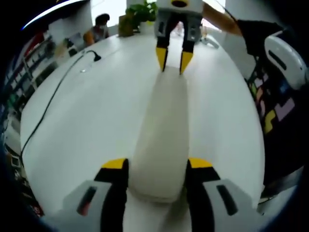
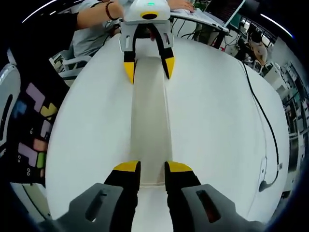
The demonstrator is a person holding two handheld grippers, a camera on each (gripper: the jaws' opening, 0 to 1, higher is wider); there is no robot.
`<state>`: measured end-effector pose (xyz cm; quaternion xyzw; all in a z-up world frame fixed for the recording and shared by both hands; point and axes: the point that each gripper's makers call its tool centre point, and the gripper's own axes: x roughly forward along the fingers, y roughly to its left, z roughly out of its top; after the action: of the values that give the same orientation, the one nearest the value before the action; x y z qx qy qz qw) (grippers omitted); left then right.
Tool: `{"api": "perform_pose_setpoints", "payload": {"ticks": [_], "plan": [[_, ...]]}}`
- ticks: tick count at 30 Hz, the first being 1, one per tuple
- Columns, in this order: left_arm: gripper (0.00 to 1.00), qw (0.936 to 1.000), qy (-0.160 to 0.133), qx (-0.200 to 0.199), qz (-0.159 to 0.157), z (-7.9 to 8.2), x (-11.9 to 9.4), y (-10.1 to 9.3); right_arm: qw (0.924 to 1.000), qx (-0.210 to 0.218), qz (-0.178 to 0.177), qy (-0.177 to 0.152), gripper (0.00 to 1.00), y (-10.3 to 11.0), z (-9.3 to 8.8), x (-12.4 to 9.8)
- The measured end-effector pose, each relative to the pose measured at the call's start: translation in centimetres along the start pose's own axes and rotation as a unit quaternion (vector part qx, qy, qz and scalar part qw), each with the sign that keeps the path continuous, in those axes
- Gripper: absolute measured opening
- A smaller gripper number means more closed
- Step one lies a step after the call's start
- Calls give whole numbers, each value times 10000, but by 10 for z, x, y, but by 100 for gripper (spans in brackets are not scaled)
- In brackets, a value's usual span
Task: Arrange the utensils inside the cutlery case until each visible utensil rests in its matching compartment.
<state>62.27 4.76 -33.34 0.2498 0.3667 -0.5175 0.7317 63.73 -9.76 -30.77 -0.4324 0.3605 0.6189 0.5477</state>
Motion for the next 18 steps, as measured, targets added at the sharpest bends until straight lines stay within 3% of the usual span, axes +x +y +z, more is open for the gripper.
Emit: {"api": "perform_pose_setpoints", "payload": {"ticks": [18], "plan": [[50,9999,-102,6,17,-2,-2,3,9950,-135,48,985,20,-8,3,3]]}}
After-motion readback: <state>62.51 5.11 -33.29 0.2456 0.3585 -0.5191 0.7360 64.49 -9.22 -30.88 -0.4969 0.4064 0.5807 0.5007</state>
